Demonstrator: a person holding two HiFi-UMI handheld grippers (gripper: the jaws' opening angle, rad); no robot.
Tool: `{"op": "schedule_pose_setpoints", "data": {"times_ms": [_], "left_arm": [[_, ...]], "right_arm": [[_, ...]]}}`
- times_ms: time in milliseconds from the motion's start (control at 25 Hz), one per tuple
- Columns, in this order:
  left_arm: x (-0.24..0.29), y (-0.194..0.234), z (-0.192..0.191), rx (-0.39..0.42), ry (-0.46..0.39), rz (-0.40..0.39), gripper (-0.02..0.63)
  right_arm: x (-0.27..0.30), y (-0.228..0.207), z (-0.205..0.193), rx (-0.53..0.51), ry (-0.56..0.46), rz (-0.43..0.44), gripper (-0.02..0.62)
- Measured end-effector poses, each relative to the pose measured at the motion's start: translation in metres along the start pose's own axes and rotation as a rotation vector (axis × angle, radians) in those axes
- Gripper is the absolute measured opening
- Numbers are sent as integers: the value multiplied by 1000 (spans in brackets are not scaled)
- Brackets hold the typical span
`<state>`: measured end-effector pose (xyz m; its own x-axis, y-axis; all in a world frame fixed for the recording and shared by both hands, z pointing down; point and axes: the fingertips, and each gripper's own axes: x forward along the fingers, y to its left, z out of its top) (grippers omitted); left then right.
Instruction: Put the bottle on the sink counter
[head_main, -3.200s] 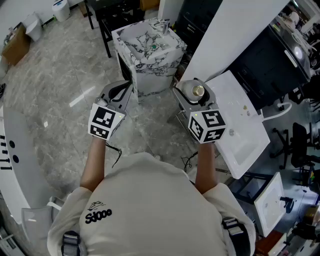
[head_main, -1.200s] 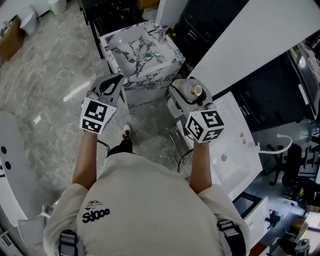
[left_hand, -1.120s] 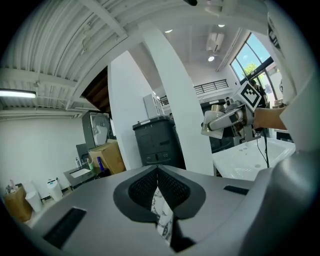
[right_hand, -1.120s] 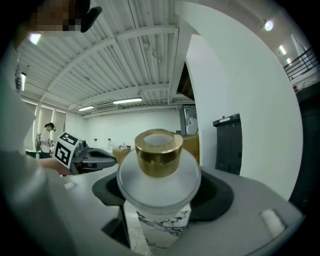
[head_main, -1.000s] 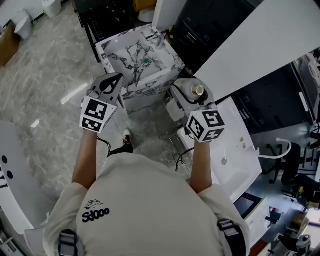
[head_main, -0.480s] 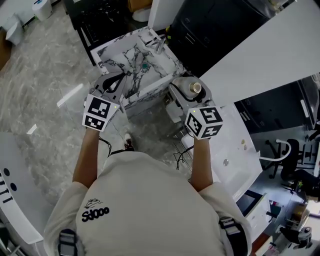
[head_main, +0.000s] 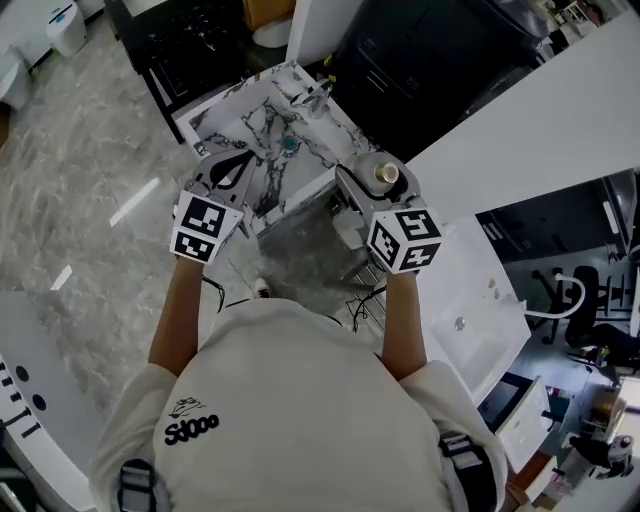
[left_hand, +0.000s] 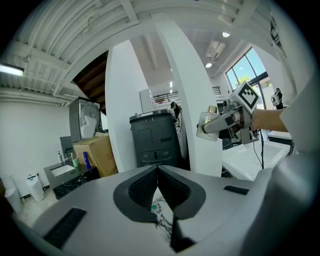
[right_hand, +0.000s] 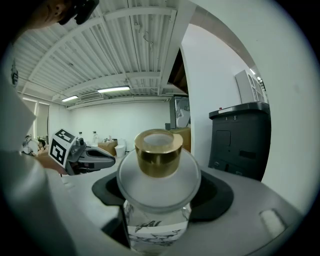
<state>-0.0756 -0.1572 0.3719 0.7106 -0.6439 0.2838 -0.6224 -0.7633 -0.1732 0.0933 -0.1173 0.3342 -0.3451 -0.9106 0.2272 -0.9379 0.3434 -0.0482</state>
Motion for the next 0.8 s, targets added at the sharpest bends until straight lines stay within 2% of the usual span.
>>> {"op": "schedule_pose_setpoints", "data": {"times_ms": [320,800], "left_arm": [[19,10,-15,-21,21,-43,6],[78,35,-45,-75,110,-33,5]], "right_arm": [[28,-10,-7,50,34,-13,346],[114,-72,-59,108,137,-12,347]]}}
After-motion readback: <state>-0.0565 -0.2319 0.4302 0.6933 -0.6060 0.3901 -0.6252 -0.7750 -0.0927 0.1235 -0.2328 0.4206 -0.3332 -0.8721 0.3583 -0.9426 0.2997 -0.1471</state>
